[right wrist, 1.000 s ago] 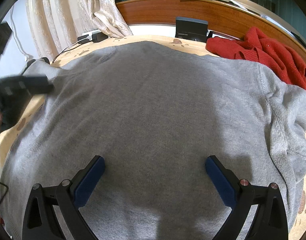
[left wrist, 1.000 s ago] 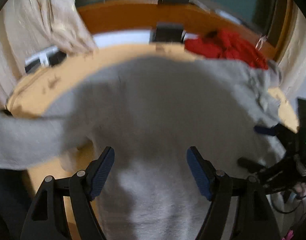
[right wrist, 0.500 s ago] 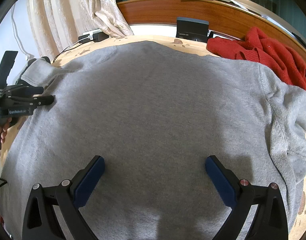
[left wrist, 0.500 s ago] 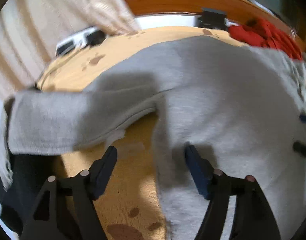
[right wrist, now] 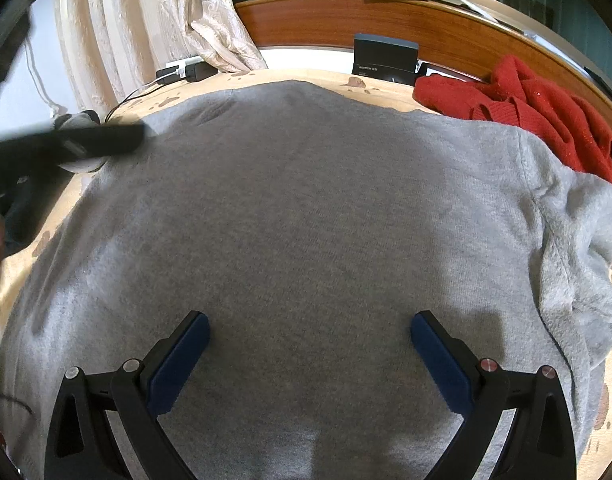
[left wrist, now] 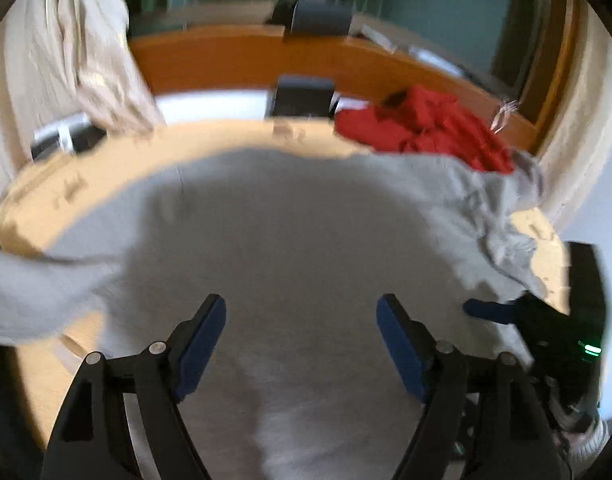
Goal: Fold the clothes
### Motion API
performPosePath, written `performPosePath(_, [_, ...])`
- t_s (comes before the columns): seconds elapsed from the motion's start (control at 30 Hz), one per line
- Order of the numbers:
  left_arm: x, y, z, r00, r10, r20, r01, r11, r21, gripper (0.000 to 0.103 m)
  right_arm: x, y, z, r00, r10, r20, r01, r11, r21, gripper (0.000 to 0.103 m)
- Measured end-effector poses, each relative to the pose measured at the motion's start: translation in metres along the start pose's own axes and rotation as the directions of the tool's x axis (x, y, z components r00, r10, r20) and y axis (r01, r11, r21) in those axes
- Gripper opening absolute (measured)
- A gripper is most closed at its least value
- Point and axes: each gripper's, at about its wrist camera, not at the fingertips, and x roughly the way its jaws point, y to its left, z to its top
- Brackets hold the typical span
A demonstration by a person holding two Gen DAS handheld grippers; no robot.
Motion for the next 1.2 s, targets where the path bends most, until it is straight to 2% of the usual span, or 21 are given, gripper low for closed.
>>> performPosePath(0.07, [0.015, 0.008, -0.006, 0.999, 0.002, -0.044, -0.004, 0.999, -0.042, 0.081, 0.000, 0.000, 0.000, 1.000, 0.000, -0.001, 0.000, 1.000, -0.003, 0.103])
performPosePath(0.13, [0.023, 0.017, -0.014, 0.999, 0.003, -0.050, -0.006, 0.998, -0.066, 0.081, 0.000, 0.000, 0.000, 1.000, 0.000, -0.003, 0.000, 1.000, -0.012, 0.103])
performPosePath(0.3, [0.019, 0.017, -0.028, 0.996, 0.084, -0.025, -0.083, 0.996, 0.043, 0.081, -0.003, -0.004, -0.003, 0.999, 0.044, -0.022, -0.046, 0.996, -0.071, 0.103])
performPosePath(0.43, [0.018, 0.024, -0.013, 0.996, 0.043, -0.075, -0.044, 0.999, -0.013, 0.081, -0.007, -0.010, -0.006, 0.995, 0.094, -0.043, -0.099, 0.987, -0.127, 0.103])
performPosePath(0.5, [0.018, 0.023, 0.004, 0.998, 0.015, -0.064, -0.017, 1.000, -0.025, 0.081, -0.008, -0.015, -0.005, 0.993, 0.110, -0.052, -0.116, 0.984, -0.133, 0.103])
performPosePath(0.57, [0.014, 0.017, 0.024, 0.999, 0.023, -0.023, -0.023, 1.000, -0.007, 0.081, -0.009, -0.034, 0.008, 0.994, 0.095, -0.046, -0.097, 0.994, -0.052, 0.103])
performPosePath(0.63, [0.019, 0.013, 0.050, 1.000, -0.002, -0.001, 0.001, 1.000, -0.017, 0.082, -0.009, -0.063, 0.028, 0.996, 0.083, -0.014, -0.082, 0.995, 0.064, 0.103])
performPosePath(0.73, [0.041, 0.010, 0.081, 1.000, -0.012, -0.008, 0.011, 0.997, -0.070, 0.082, 0.003, -0.103, 0.062, 1.000, 0.024, 0.015, -0.027, 0.973, 0.229, 0.103])
performPosePath(0.8, [0.065, 0.009, 0.098, 0.999, 0.023, -0.025, -0.025, 0.996, -0.088, 0.082, 0.014, -0.127, 0.084, 1.000, -0.020, 0.024, 0.012, 0.948, 0.317, 0.103])
performPosePath(0.97, [0.123, 0.020, 0.117, 0.988, 0.125, -0.091, -0.134, 0.985, -0.106, 0.082, 0.070, -0.134, 0.120, 0.991, -0.129, -0.044, 0.136, 0.953, 0.270, 0.103])
performPosePath(1.03, [0.138, 0.024, 0.116, 0.984, 0.167, -0.064, -0.171, 0.983, -0.063, 0.085, 0.088, -0.135, 0.125, 0.977, -0.203, -0.060, 0.211, 0.951, 0.226, 0.103])
performPosePath(1.13, [0.145, 0.031, 0.115, 0.987, 0.157, -0.028, -0.158, 0.987, -0.026, 0.096, 0.096, -0.143, 0.129, 0.970, -0.239, -0.047, 0.243, 0.945, 0.217, 0.103])
performPosePath(1.2, [0.146, 0.037, 0.116, 0.990, 0.140, -0.020, -0.141, 0.989, -0.037, 0.097, 0.098, -0.152, 0.130, 0.967, -0.252, -0.039, 0.254, 0.939, 0.233, 0.103])
